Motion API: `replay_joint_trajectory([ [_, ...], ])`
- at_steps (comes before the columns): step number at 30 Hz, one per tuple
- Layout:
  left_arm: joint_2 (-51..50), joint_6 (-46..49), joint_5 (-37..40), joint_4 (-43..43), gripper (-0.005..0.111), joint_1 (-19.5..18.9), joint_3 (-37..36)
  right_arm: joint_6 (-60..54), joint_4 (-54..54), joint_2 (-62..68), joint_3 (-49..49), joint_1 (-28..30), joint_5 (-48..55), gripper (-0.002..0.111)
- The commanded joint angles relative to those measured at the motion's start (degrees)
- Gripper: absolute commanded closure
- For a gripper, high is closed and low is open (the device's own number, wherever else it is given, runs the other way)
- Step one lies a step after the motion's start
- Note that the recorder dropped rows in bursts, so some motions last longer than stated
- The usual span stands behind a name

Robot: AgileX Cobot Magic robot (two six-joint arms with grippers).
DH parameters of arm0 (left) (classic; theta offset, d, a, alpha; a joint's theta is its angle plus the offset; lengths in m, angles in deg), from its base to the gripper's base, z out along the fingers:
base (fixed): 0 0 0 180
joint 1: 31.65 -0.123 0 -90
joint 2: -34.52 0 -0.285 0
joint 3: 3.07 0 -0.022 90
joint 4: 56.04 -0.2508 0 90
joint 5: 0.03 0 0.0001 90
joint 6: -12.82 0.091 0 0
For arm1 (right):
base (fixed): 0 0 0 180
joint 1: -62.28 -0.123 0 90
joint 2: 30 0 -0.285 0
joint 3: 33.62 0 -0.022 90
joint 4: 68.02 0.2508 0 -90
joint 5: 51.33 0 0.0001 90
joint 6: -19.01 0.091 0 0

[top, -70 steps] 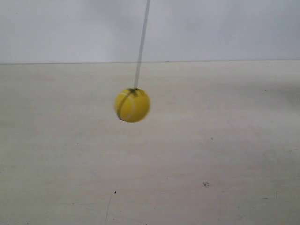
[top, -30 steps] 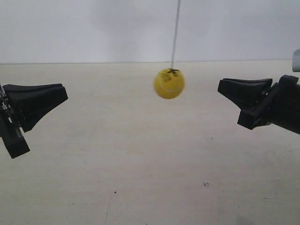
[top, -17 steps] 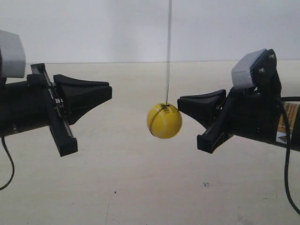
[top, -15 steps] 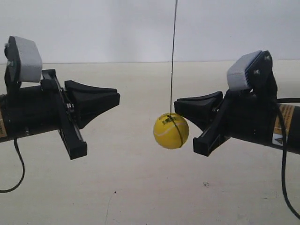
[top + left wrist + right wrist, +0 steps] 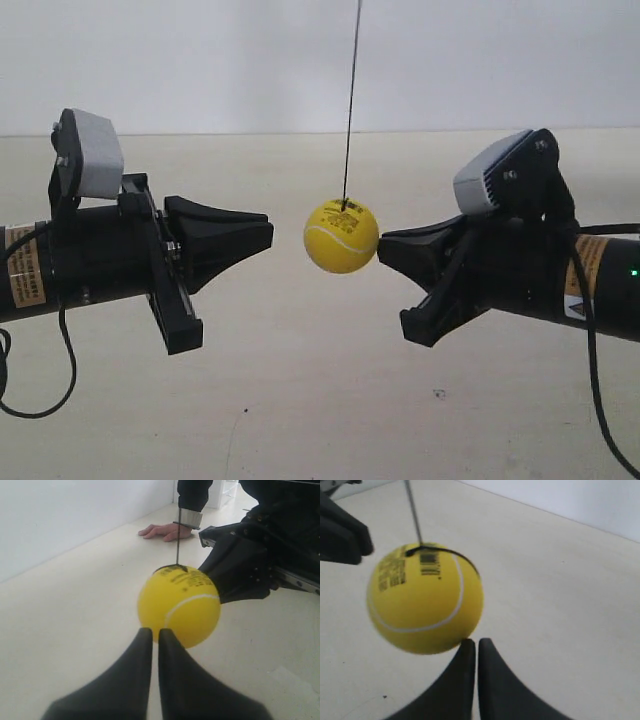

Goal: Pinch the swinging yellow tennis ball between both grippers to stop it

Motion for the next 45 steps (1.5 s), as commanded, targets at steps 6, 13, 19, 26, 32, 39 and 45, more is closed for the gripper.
replay_joint_trajectory([
  [6,-0.18,0.29,-1.08,0.34,0.102,0.47,0.21,5.55,-8.77,-0.58,-0.28,0.01,-9.66,0.108],
  [13,-0.18,0.29,-1.26,-1.15,0.102,0.47,0.21,-5.39,4.81,-0.58,-0.28,0.01,0.45,0.108],
  [19,-0.18,0.29,-1.26,-2.11,0.102,0.47,0.21,-11.93,14.63,-0.58,-0.28,0.01,5.09,0.108],
  [26,-0.18,0.29,-1.72,-2.32,0.102,0.47,0.21,-11.82,14.63,-0.58,-0.28,0.01,4.95,0.108],
  [32,-0.18,0.29,-1.72,-2.32,0.102,0.47,0.21,-11.84,14.63,-0.58,-0.28,0.01,4.83,0.108],
  [39,-0.18,0.29,-2.15,-2.32,0.102,0.47,0.21,-10.35,14.08,-0.58,-0.28,0.01,4.73,0.108],
  [45,-0.18,0.29,-2.41,-2.32,0.102,0.47,0.21,0.58,0.5,-0.58,-0.28,0.01,-4.26,0.108],
])
